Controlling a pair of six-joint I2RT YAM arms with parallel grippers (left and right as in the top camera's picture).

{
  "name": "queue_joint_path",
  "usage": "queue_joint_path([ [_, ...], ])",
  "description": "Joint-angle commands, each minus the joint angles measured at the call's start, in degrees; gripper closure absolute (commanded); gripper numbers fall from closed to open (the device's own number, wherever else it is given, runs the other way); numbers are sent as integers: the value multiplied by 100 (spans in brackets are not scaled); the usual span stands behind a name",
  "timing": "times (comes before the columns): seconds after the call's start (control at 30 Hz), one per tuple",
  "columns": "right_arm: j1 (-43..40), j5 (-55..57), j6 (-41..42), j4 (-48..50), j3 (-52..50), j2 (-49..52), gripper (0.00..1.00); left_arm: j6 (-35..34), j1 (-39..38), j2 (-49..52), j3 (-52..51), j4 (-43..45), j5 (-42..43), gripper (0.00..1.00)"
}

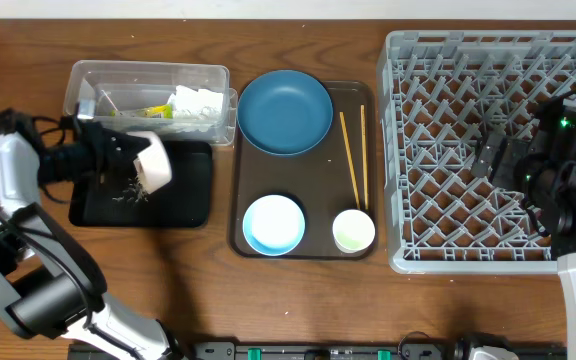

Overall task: Sort waste into correct bins and load items into the dishwasher rack
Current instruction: 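Tip the pink bowl over the black tray to dump rice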

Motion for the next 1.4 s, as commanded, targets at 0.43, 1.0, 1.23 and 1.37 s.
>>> queue_joint_path([
  [0.43,-68,-28,61,-37,109,-22,1,-149,636,481,-376,-4,2140,94],
  [1.0,-68,-26,59,-48,109,-22,1,-483,667,481,-376,-173,2138,94],
  [1.23,-68,-26,59,-50,109,-22,1,-905,667,481,-376,-199,2138,94],
  [1.37,-68,-26,59,-50,109,-22,1,-1023,667,472,-376,-374,2140,94],
])
